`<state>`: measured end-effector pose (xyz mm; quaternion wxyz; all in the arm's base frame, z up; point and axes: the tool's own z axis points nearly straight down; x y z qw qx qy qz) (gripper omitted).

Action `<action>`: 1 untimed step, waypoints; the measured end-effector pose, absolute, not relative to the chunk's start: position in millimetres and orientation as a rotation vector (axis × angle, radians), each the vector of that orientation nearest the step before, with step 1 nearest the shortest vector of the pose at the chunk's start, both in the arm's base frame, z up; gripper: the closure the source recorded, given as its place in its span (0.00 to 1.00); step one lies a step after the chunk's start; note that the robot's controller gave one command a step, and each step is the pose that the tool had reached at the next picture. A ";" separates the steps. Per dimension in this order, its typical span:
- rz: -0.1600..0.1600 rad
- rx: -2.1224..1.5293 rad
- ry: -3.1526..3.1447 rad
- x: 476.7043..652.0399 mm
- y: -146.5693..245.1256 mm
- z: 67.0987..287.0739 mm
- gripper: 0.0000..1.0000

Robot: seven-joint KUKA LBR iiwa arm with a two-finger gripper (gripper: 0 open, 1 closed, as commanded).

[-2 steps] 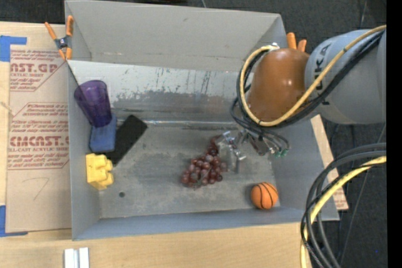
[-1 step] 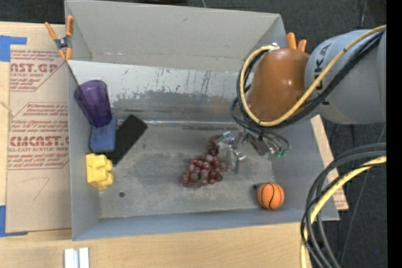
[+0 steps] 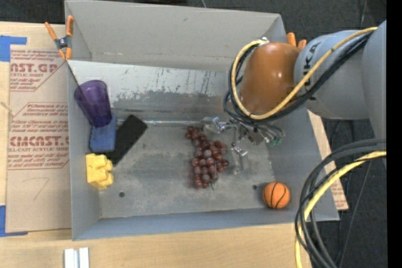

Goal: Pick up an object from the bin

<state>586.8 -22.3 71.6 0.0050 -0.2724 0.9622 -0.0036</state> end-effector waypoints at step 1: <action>-0.011 -0.853 3.013 586.7 -22.1 71.4 0.00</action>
Offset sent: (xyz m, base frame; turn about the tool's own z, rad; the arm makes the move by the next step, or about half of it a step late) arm 0.0023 0.0599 -0.0016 -0.3401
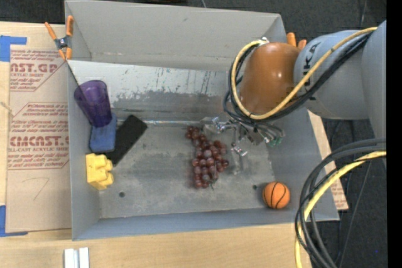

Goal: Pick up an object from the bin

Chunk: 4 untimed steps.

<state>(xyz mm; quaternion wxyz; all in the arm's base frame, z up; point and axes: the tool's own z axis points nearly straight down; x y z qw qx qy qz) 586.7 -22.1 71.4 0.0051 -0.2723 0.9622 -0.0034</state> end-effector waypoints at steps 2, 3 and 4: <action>-0.016 -1.264 2.858 595.9 19.1 71.7 0.00; -0.017 -1.378 2.808 578.6 39.3 70.4 0.00; -0.015 -1.343 2.822 581.7 32.0 70.4 0.00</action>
Offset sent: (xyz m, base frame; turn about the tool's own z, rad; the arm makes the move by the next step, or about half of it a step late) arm 0.0072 0.0401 -0.0014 -0.2830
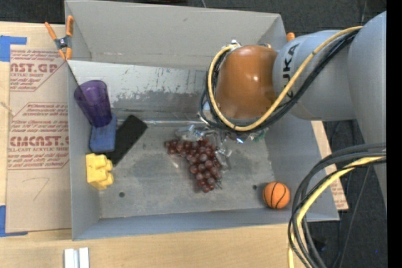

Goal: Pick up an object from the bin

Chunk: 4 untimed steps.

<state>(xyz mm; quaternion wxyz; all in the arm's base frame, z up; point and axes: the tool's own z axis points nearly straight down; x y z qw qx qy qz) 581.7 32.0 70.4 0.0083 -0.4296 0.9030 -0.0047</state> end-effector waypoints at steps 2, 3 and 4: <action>-0.017 -1.727 2.601 546.5 12.6 119.0 1.00; -0.016 -1.745 2.584 549.5 8.0 87.7 1.00; -0.016 -1.745 2.584 549.5 8.0 87.6 1.00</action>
Offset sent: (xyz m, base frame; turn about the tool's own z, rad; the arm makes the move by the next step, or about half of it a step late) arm 0.0000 0.0000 0.0000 0.0000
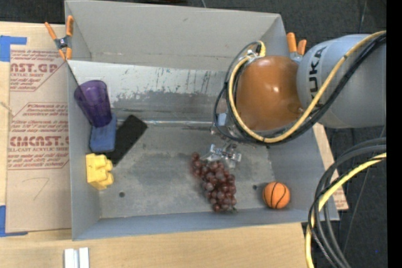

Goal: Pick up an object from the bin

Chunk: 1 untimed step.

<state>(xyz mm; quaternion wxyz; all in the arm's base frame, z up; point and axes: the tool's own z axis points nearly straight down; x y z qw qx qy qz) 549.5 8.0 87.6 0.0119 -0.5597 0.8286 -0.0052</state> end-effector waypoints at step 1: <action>-0.016 -1.745 2.584 549.5 7.9 87.6 1.00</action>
Offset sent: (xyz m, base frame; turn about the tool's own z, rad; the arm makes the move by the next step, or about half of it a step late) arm 0.0000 0.0000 0.0000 0.0000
